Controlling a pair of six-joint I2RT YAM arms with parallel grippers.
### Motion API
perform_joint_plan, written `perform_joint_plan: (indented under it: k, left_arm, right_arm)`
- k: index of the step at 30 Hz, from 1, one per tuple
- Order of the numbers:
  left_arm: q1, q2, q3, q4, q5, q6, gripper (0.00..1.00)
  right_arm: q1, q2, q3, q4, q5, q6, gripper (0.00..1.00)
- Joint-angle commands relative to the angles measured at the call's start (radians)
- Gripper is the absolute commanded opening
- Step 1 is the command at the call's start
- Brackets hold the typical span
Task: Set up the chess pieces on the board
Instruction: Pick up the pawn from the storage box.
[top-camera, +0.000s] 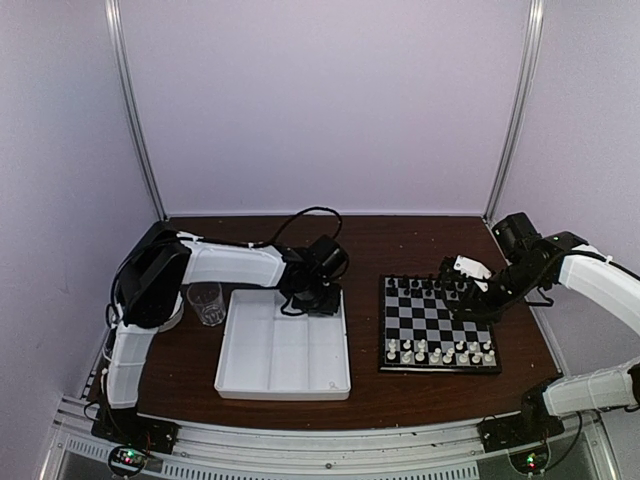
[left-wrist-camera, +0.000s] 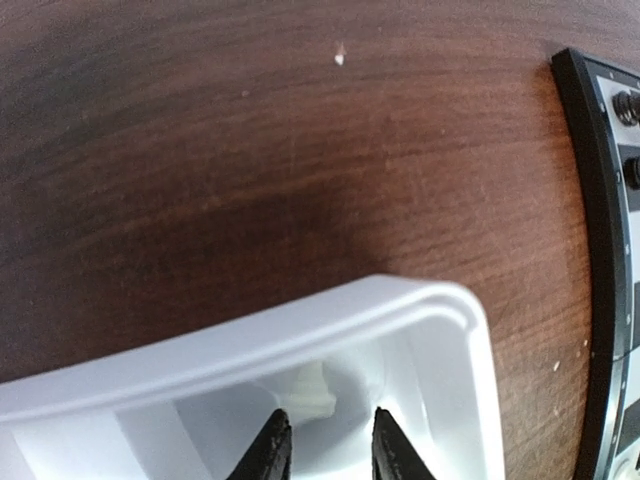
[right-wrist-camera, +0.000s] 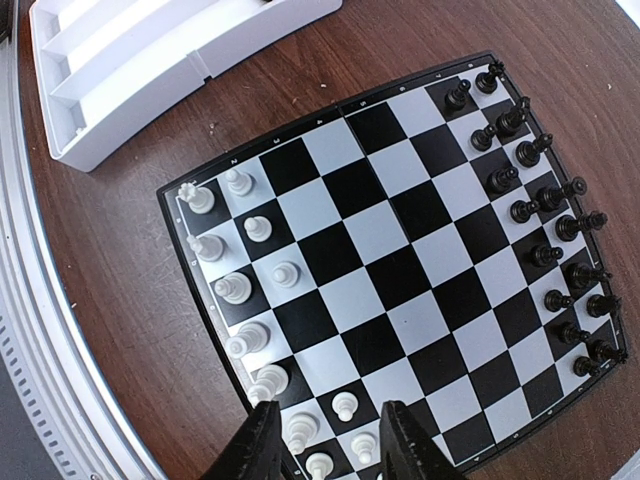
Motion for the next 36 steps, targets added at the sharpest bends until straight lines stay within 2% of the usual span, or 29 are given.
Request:
perform_joint_plan:
  k: [1, 10, 13, 17, 22, 28, 36]
  left_arm:
    - [0.018, 0.068, 0.048, -0.052, -0.012, -0.004, 0.29]
    - [0.018, 0.102, 0.078, -0.085, -0.051, -0.012, 0.27]
    - [0.018, 0.114, 0.106, -0.113, -0.079, 0.005, 0.33]
    - [0.019, 0.111, 0.119, -0.127, -0.089, 0.029, 0.35]
    - [0.019, 0.109, 0.109, -0.062, -0.064, 0.103, 0.38]
    - [0.017, 0.111, 0.096, 0.010, 0.025, 0.226, 0.32]
    - [0.002, 0.051, 0.012, 0.063, 0.086, 0.268, 0.19]
  right_arm:
    - [-0.006, -0.018, -0.003, -0.007, -0.006, 0.000, 0.36]
    - [-0.006, -0.021, -0.004, -0.006, -0.008, -0.004, 0.36]
    - [-0.006, -0.022, -0.004, -0.007, -0.009, -0.004, 0.36]
    - [-0.006, -0.021, -0.004, -0.007, -0.010, -0.004, 0.36]
    - [-0.006, -0.019, -0.004, -0.008, -0.008, -0.004, 0.36]
    - [-0.006, -0.014, -0.004, -0.007, -0.007, -0.004, 0.36]
    - [-0.006, -0.008, -0.004, -0.006, -0.007, -0.003, 0.36]
